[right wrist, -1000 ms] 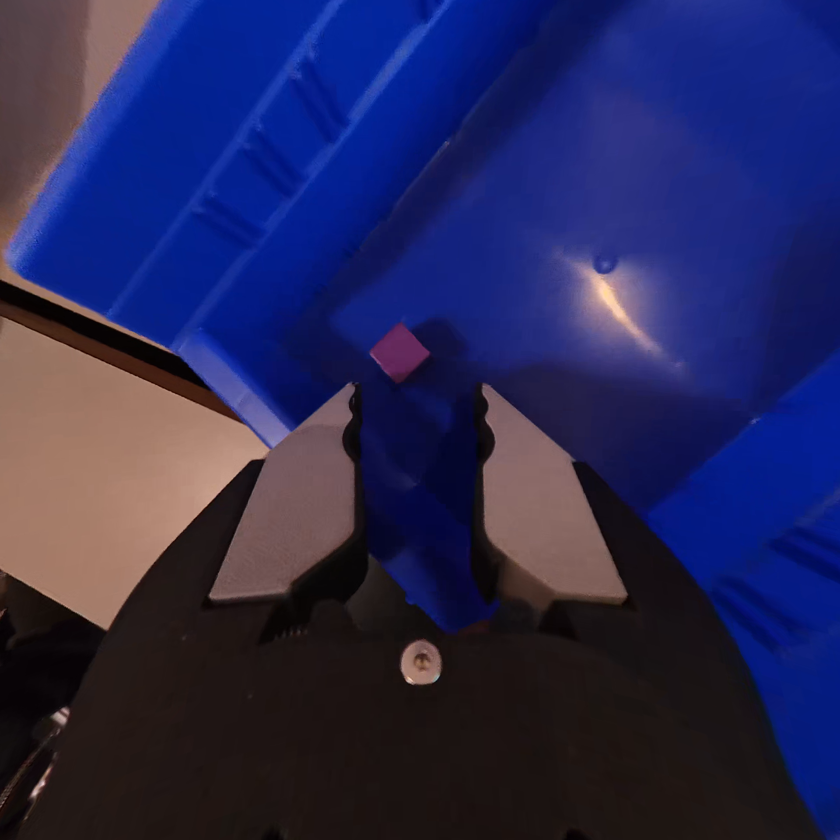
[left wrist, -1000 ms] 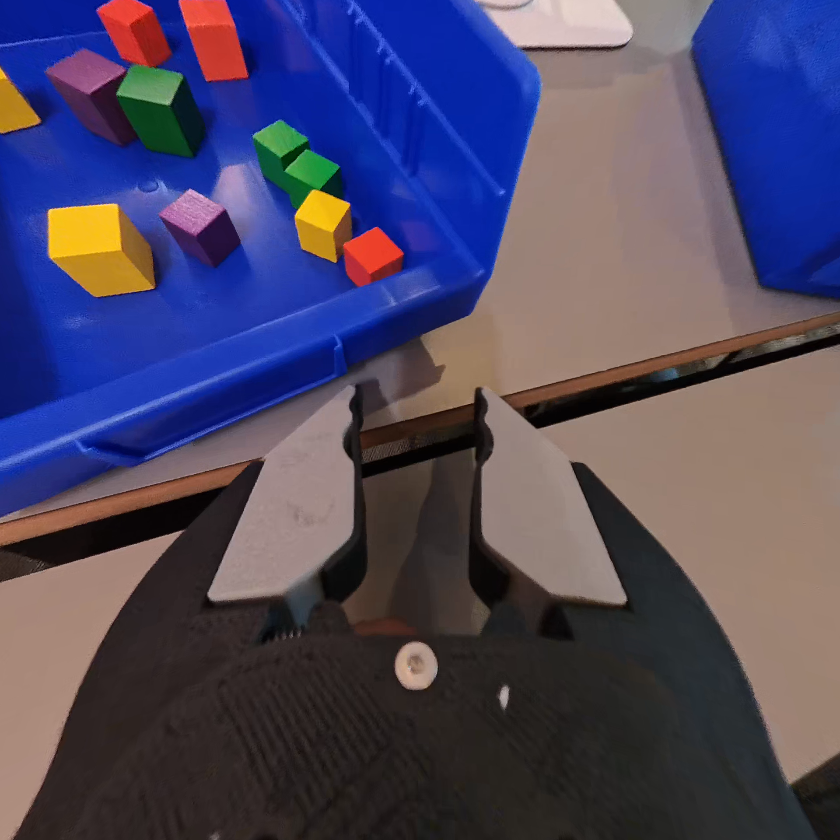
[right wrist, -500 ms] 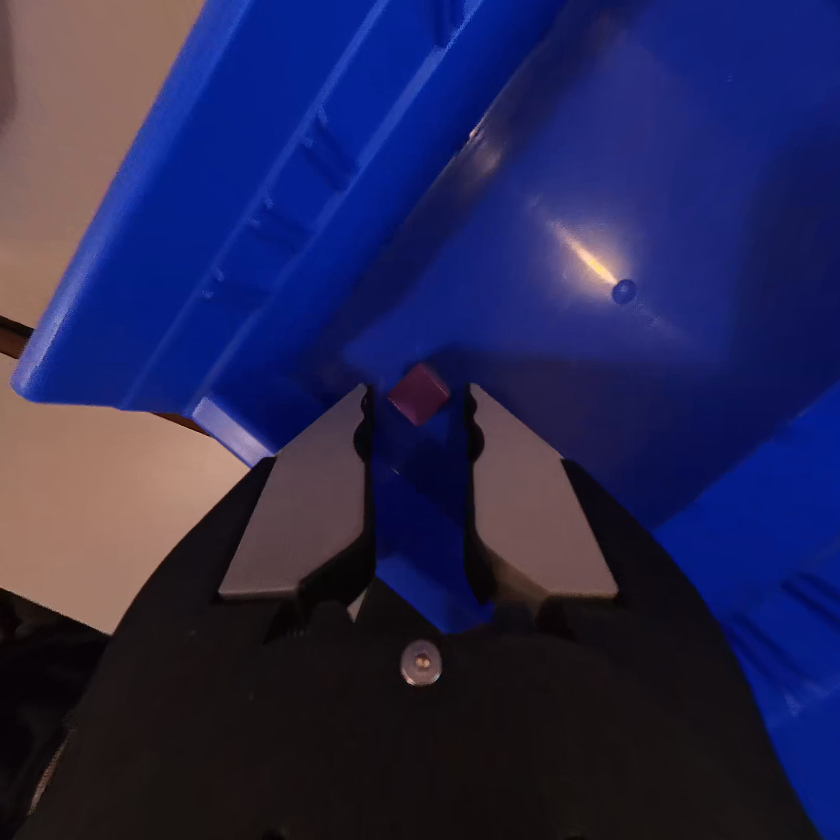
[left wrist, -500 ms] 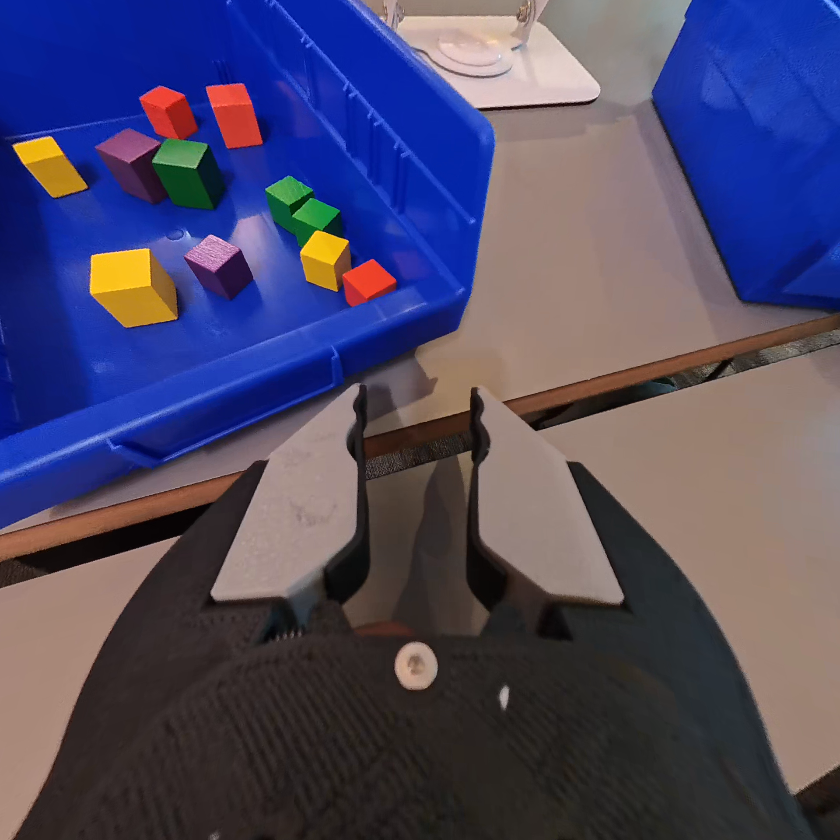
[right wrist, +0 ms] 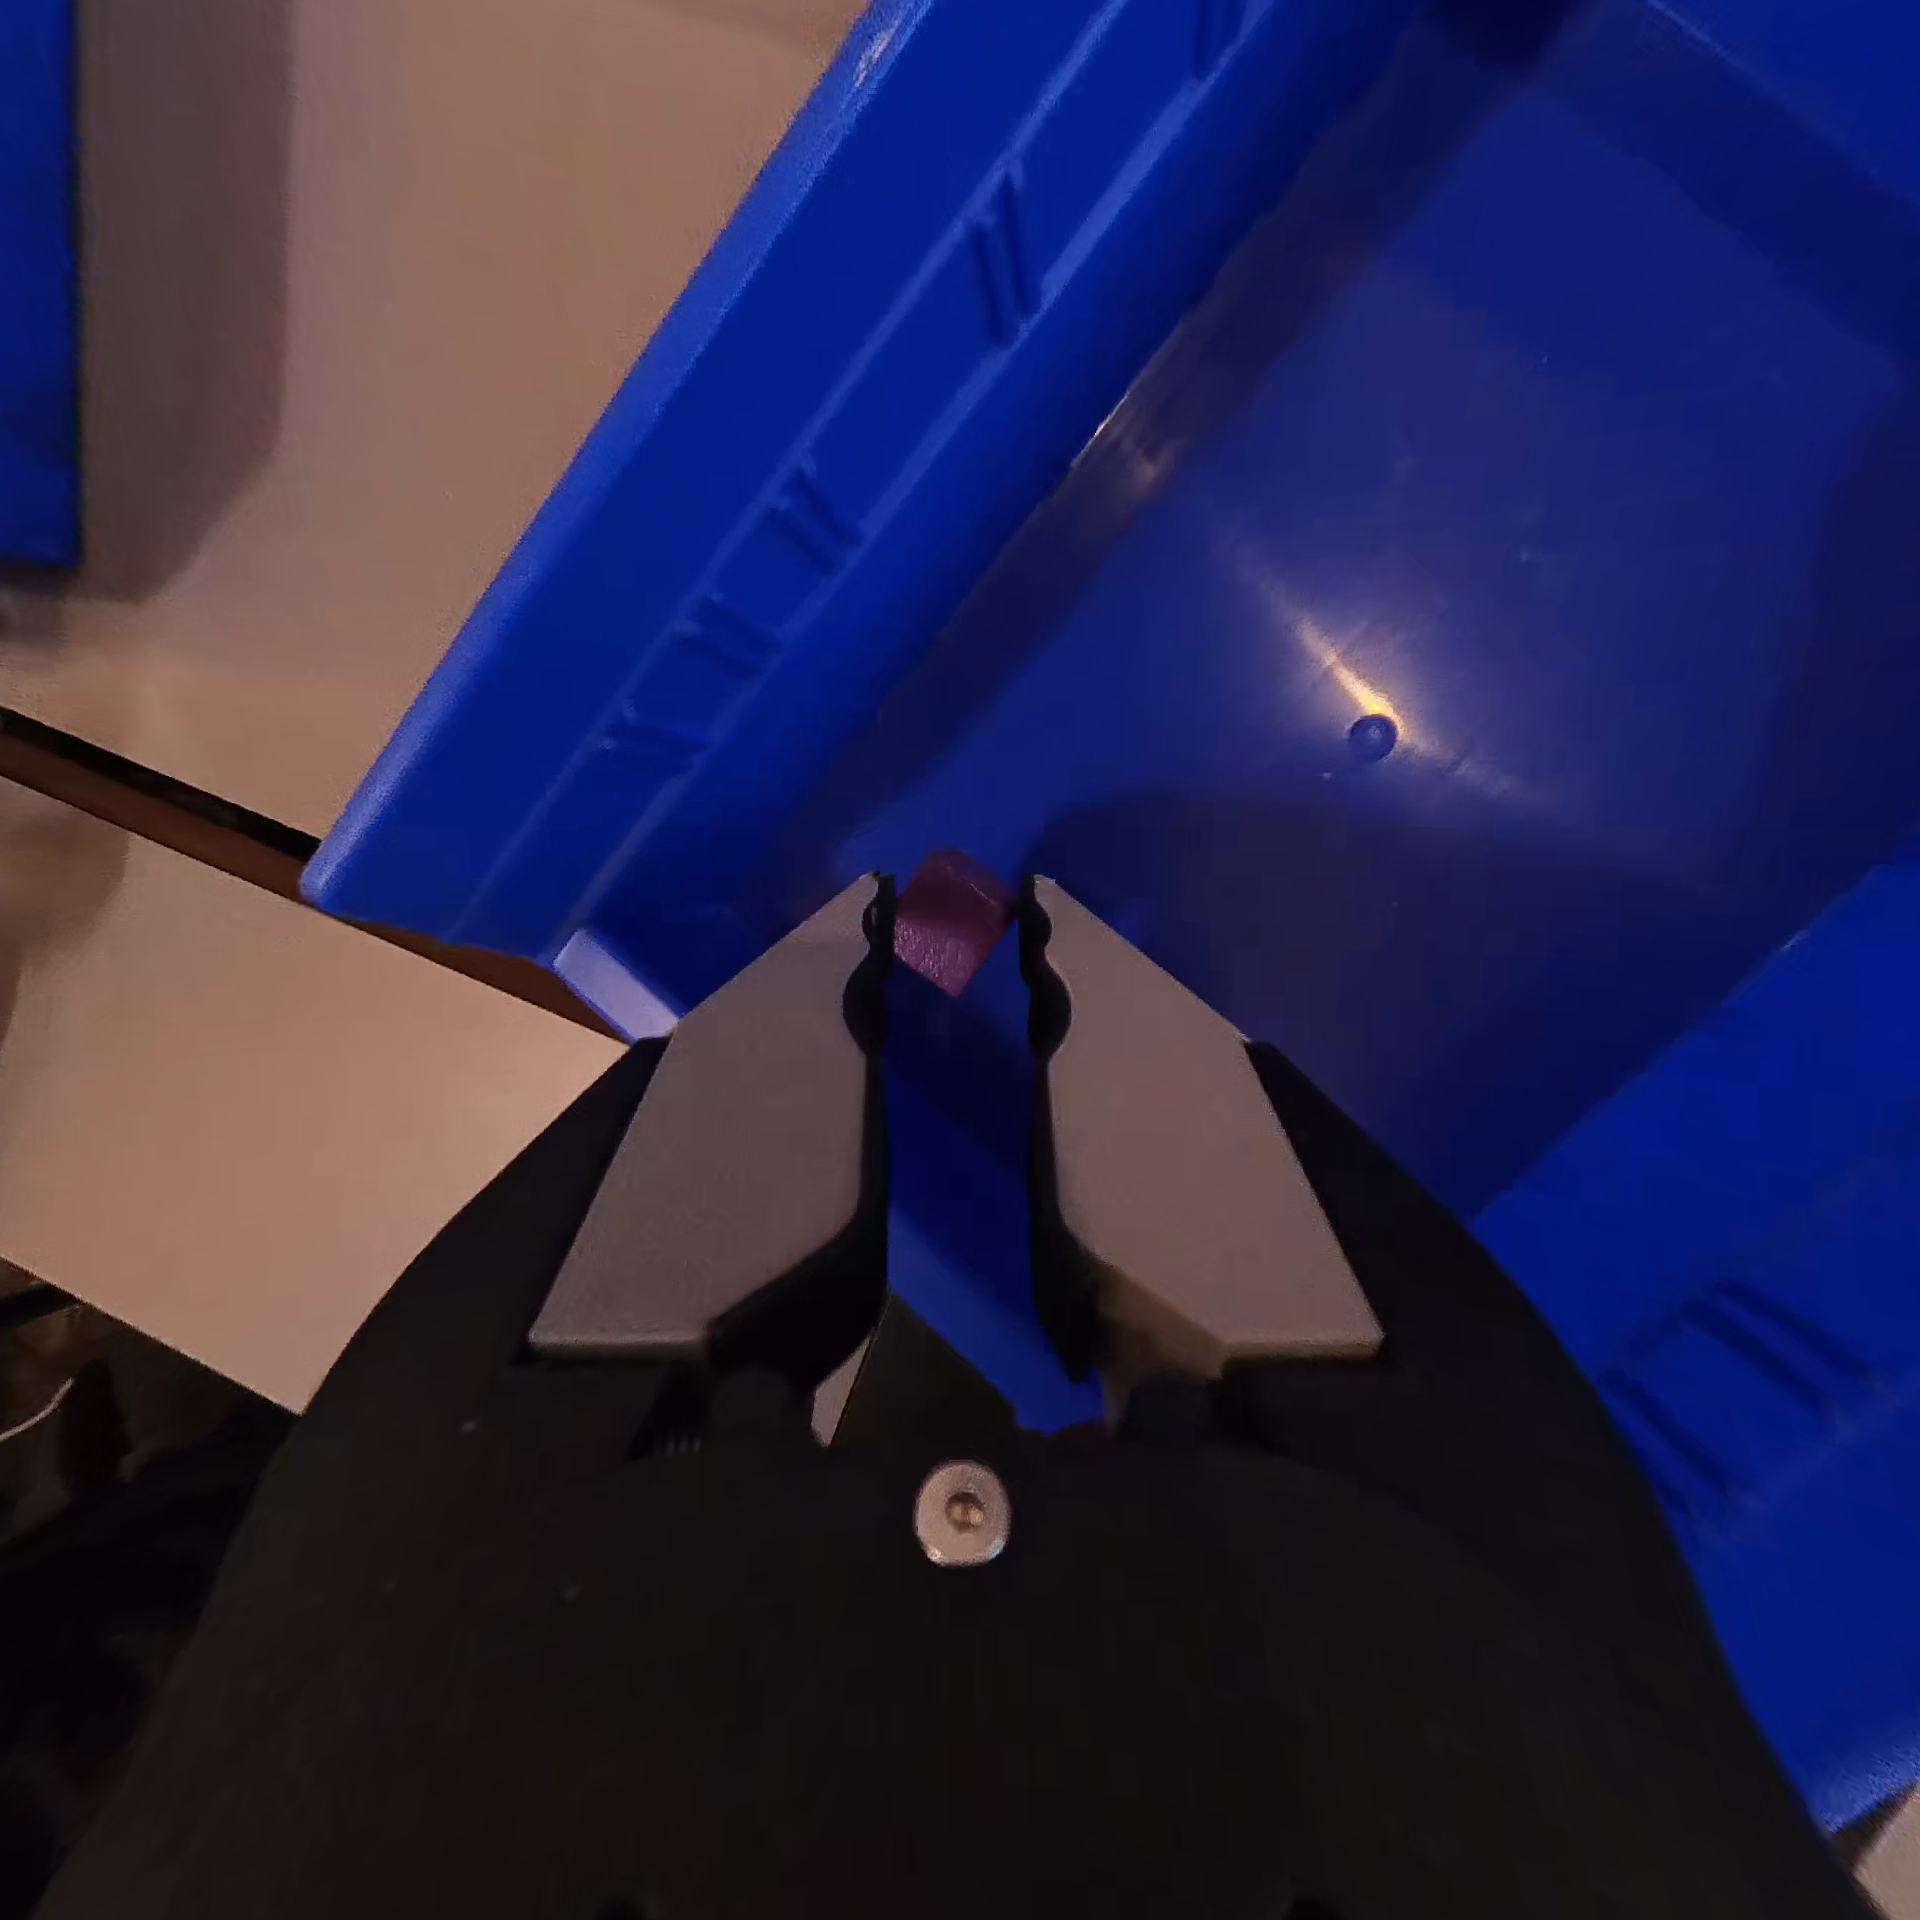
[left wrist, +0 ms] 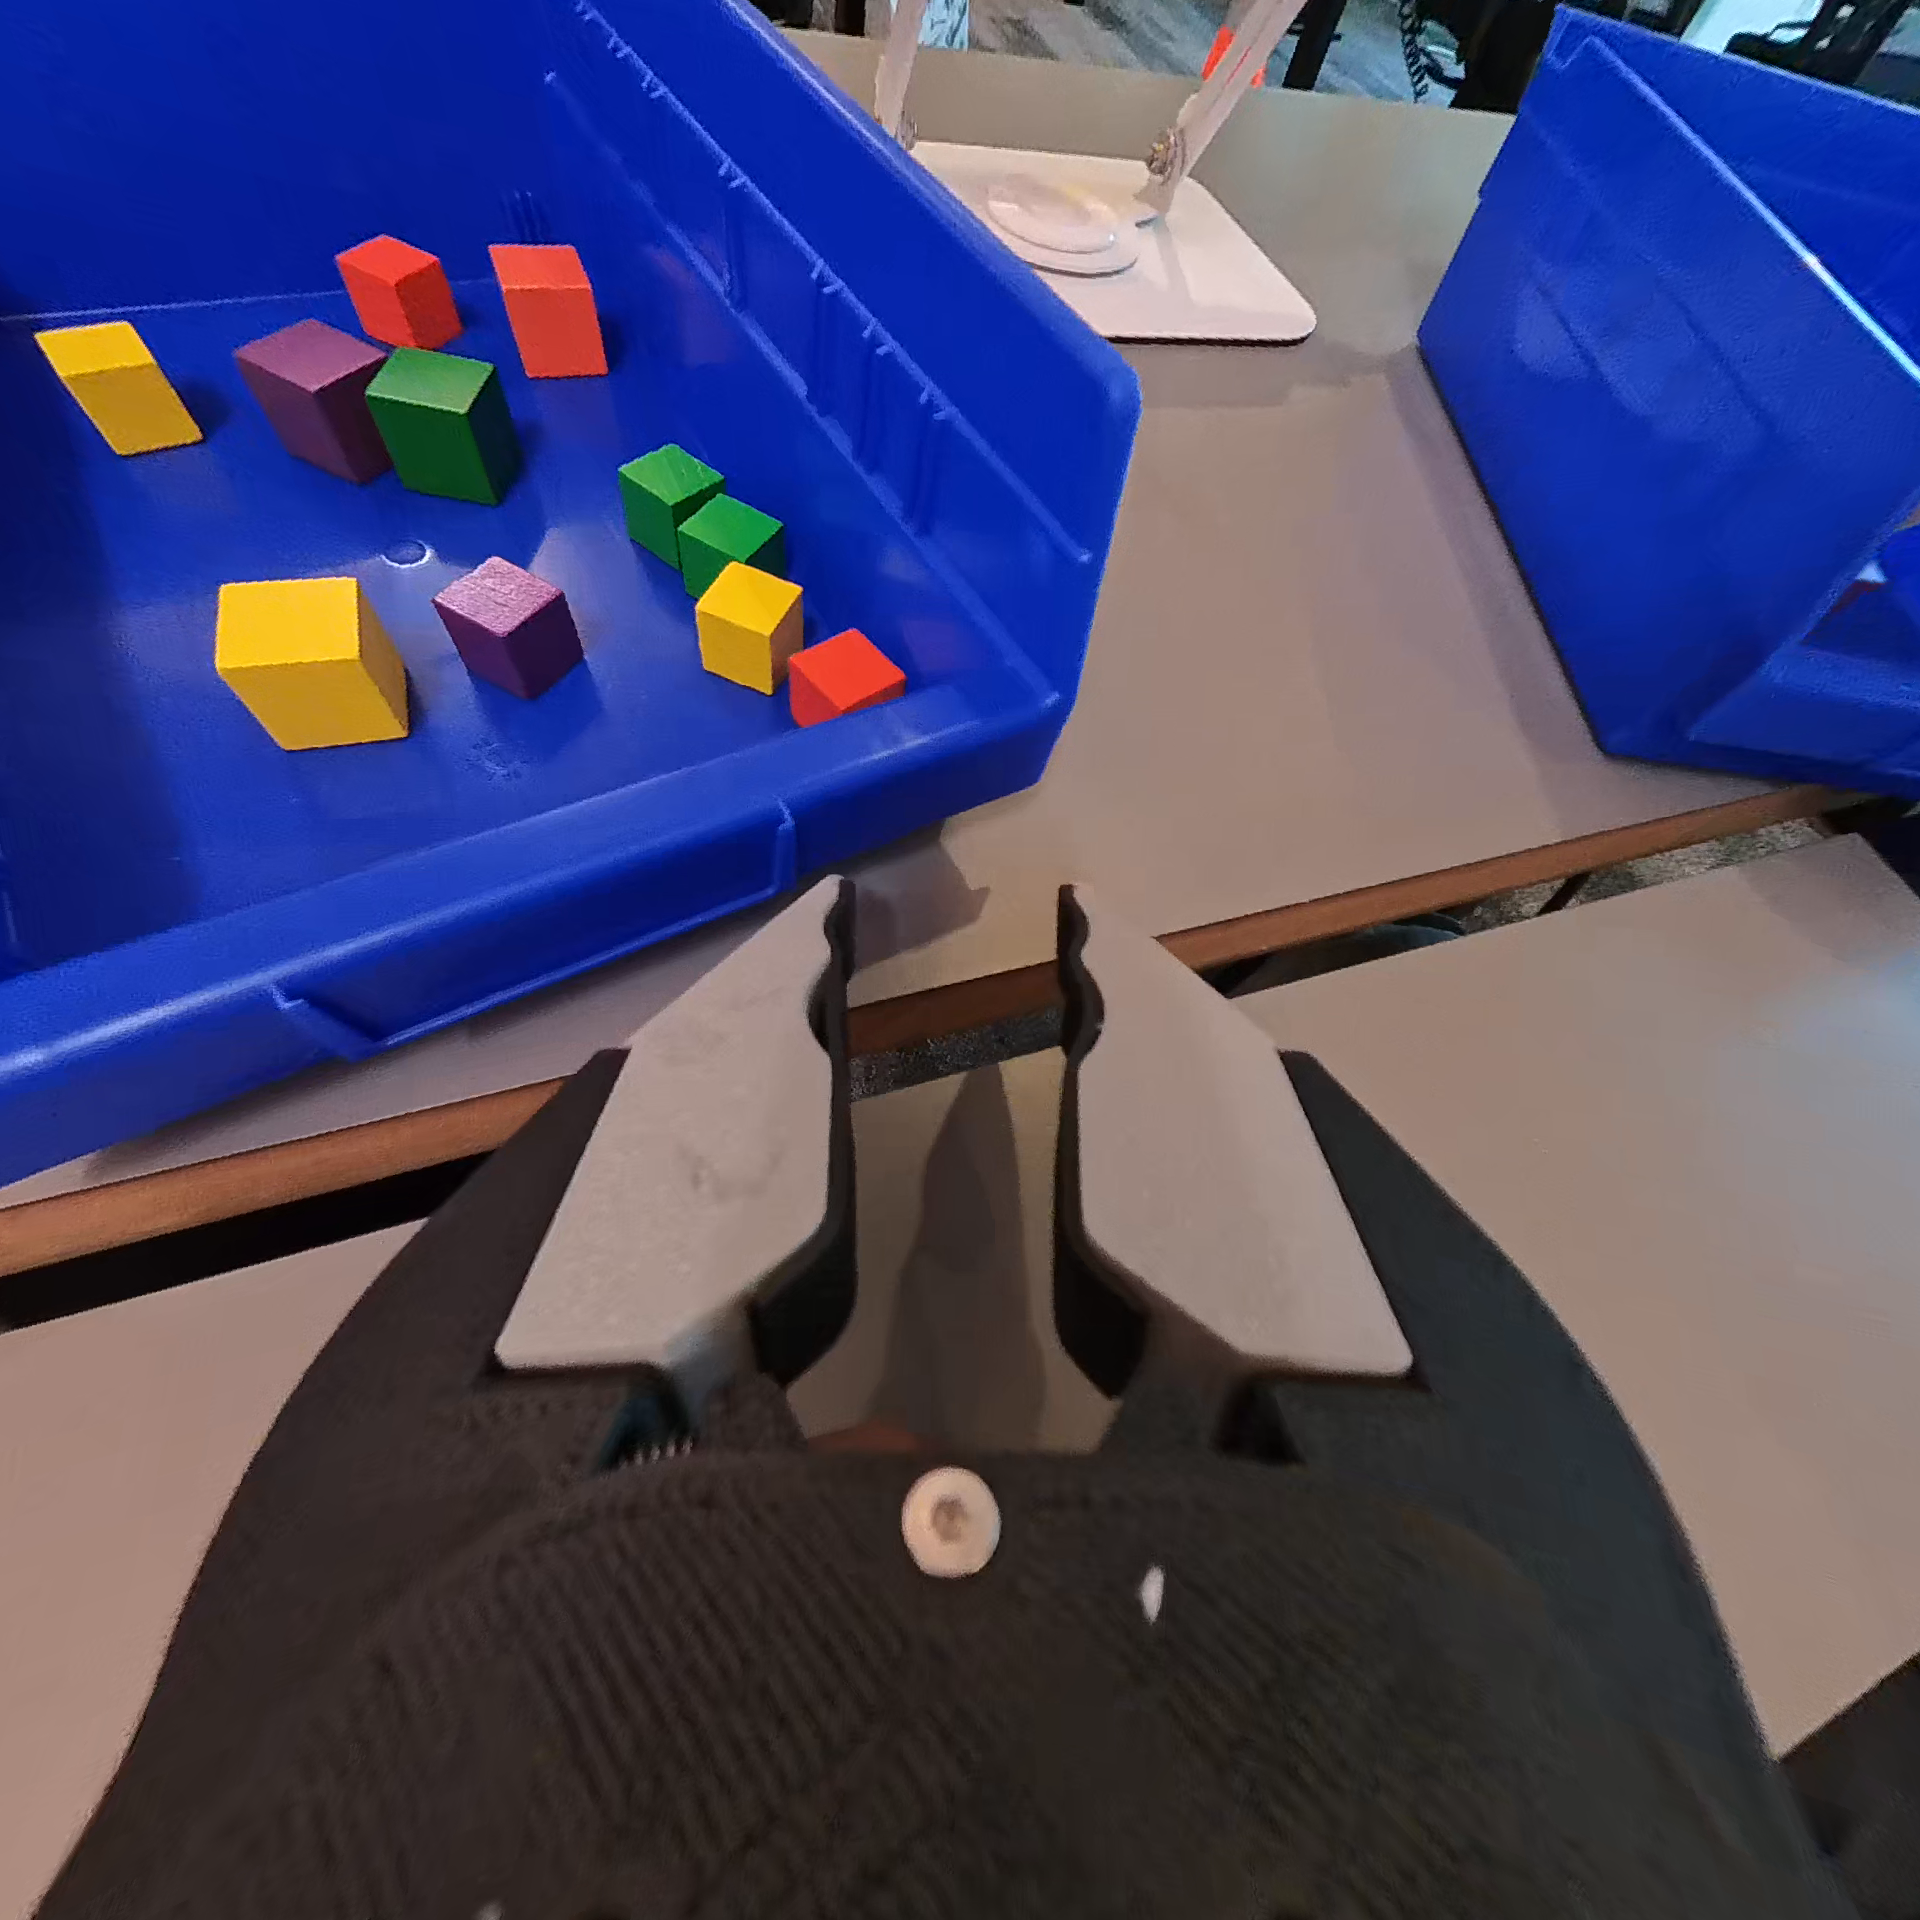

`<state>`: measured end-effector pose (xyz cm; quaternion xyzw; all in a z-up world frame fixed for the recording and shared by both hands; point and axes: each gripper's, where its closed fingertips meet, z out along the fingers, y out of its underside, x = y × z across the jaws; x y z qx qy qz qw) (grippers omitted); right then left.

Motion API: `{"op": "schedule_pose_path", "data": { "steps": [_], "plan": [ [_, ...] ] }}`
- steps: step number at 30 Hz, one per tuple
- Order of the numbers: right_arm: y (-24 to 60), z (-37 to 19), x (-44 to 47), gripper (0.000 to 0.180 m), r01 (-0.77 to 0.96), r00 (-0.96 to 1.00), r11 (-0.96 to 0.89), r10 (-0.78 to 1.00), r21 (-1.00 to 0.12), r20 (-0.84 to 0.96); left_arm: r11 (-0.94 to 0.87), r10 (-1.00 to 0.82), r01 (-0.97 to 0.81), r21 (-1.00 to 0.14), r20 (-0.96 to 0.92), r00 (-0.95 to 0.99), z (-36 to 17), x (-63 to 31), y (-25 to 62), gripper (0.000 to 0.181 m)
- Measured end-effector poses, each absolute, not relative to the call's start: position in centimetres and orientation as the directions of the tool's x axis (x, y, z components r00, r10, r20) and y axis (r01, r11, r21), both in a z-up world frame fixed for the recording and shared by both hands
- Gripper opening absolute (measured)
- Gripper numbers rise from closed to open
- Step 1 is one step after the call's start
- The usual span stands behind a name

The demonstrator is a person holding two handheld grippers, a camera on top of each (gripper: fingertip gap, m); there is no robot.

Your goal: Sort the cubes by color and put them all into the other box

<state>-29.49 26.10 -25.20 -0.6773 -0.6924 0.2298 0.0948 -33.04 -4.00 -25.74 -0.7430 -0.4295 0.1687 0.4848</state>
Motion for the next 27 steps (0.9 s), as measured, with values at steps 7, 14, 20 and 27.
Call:
{"op": "schedule_pose_path", "data": {
  "steps": [7, 14, 20, 27],
  "plan": [
    [24.9, -25.0, -29.6, 0.021, 0.842, -0.109, -0.043, 0.963, -0.538, -0.248, -0.161, 0.766, 0.457, -0.875, 0.181, 0.617, -25.4, -32.5, -3.5, 0.038],
    [27.1, -26.8, -29.0, 0.022, 0.837, -0.063, -0.078, 0.970, -0.541, -0.236, -0.214, 0.762, 0.442, -0.871, 0.134, 0.633, -25.7, -32.2, -3.1, 0.037],
    [31.0, -27.9, -27.7, 0.022, 0.850, -0.014, -0.050, 0.993, -0.524, -0.117, -0.224, 0.768, 0.431, -0.874, 0.114, 0.631, -25.7, -32.2, -3.0, 0.037],
    [36.1, -27.9, -27.3, 0.021, 0.811, 0.085, -0.139, 0.989, -0.569, -0.120, -0.234, 0.770, 0.424, -0.875, 0.100, 0.630, -25.7, -32.2, -3.0, 0.036]
  ]
}}
